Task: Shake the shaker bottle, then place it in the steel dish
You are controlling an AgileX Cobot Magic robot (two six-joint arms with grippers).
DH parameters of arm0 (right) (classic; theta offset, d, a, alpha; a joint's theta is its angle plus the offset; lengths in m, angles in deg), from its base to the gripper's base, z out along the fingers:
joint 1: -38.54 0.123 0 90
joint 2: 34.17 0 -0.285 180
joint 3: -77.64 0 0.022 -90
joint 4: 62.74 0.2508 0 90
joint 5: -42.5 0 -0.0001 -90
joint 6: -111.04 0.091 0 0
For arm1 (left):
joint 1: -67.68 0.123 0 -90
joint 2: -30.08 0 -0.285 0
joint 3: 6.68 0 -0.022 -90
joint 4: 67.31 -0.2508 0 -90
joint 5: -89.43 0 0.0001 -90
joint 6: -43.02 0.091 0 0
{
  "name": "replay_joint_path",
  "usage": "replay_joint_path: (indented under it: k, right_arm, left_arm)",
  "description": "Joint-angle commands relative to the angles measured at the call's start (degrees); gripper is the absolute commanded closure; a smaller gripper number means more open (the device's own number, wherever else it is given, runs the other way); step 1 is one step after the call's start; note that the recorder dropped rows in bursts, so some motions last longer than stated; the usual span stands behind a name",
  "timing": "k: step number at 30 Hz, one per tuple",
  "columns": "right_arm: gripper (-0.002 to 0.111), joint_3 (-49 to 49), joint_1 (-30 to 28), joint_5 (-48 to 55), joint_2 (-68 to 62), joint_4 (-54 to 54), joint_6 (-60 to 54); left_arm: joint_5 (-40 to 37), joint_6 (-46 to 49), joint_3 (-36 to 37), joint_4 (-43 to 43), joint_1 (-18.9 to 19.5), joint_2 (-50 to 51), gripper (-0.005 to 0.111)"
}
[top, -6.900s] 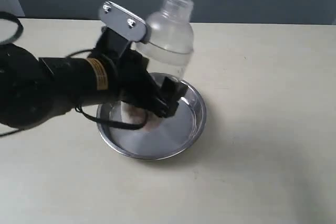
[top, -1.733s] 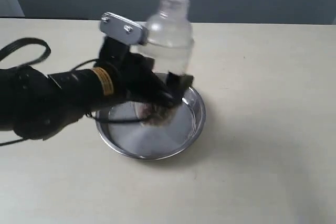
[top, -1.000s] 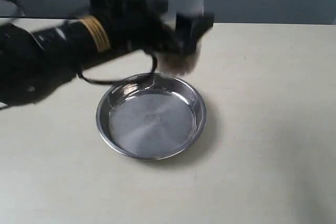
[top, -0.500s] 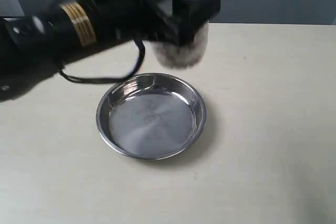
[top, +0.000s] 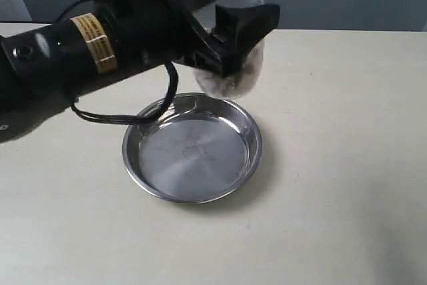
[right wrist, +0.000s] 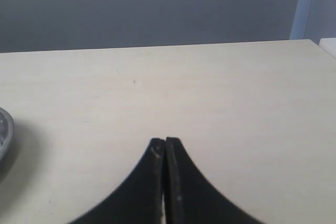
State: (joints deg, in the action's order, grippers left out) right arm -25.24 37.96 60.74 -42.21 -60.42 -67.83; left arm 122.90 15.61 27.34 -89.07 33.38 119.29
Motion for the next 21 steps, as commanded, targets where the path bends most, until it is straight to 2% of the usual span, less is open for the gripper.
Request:
replay_joint_path:
  k: [1,3,5,6,8,11,14,16,18,21]
  right_arm:
    - [0.109,0.1,0.1,-0.7,0.2,0.0,0.0]
    - [0.109,0.1,0.1,-0.7,0.2,0.0,0.0]
    - [0.109,0.1,0.1,-0.7,0.2,0.0,0.0]
    - [0.109,0.1,0.1,-0.7,0.2,0.0,0.0]
    - [0.109,0.1,0.1,-0.7,0.2,0.0,0.0]
    - [0.109,0.1,0.1,-0.7,0.2,0.0,0.0]
    - [0.109,0.1,0.1,-0.7,0.2,0.0,0.0]
    - [0.109,0.1,0.1,-0.7,0.2,0.0,0.0]
    - [0.109,0.1,0.1,-0.7,0.2,0.0,0.0]
    - [0.109,0.1,0.1,-0.7,0.2,0.0,0.0]
  left_arm:
    - [2.8,0.4,6.5,6.4,-0.1,10.8,0.106]
    - [9.1,0.4,6.7,6.7,-0.1,11.2,0.106]
    - [15.1,0.4,4.5,5.3,-0.1,7.2,0.106]
    - [15.3,1.2,3.0,5.1,-0.1,4.6,0.106]
    - [9.1,7.0,-0.3,6.0,-0.1,0.6,0.106]
    - [-0.6,9.2,0.5,6.8,-0.1,3.7,0.106]
    - [2.7,10.2,5.2,11.0,-0.1,13.0,0.106]
    - [5.9,8.9,5.9,10.7,-0.1,15.1,0.106]
    - [9.5,4.8,5.2,6.3,-0.2,12.2,0.106]
    - [8.8,5.8,1.5,5.3,-0.2,3.2,0.106]
